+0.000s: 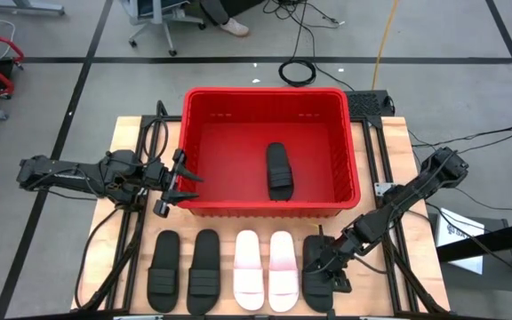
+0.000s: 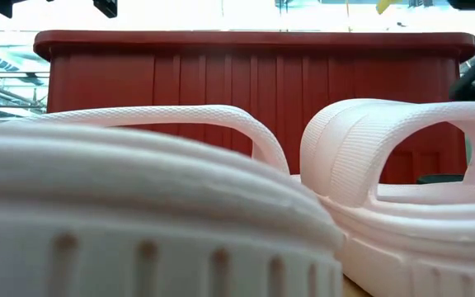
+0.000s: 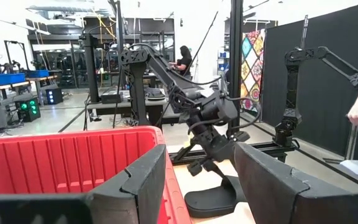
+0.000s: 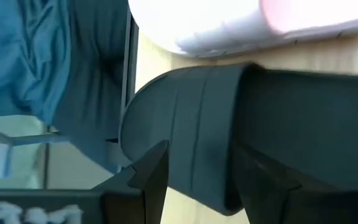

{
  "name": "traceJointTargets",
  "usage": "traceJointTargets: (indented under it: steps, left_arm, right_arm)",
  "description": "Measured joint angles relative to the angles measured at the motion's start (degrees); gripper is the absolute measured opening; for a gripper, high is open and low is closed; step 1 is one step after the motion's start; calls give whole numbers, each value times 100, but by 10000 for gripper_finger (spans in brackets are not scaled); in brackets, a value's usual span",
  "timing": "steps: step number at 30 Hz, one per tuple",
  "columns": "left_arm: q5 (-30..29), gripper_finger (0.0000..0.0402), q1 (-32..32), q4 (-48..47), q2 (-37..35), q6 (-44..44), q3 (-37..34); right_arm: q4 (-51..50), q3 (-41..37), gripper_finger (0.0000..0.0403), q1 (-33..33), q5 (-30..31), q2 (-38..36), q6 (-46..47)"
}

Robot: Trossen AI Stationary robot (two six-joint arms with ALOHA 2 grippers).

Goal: Pick and place slides into bin
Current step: Put the black slide into the red bin

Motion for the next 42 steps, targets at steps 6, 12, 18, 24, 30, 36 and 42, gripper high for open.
traceJointTargets:
  steps: [6, 12, 18, 24, 30, 36, 42]
  left_arm:
    - [0, 198, -1, 1, 0, -2, 0]
    - [0, 198, 2, 2, 0, 1, 0]
    - [-1, 198, 2, 0, 0, 1, 0]
    - [-2, 198, 2, 0, 0, 1, 0]
    - [-2, 198, 0, 0, -1, 0, 0]
    - [-2, 198, 2, -2, 0, -1, 0]
    - [-2, 198, 0, -2, -1, -2, -2]
  right_arm:
    - [750, -407, 159, -2, -146, 0, 203]
    - [1018, -558, 151, 0, -180, 0, 361]
    - [1021, -558, 111, -2, -176, 0, 288]
    - [1027, -558, 42, -2, -182, 0, 229]
    - [1065, -558, 9, -7, -284, 0, -5]
    - [1545, -558, 18, -7, -484, 0, -323]
    - [2288, -558, 5, -23, -917, 0, -523]
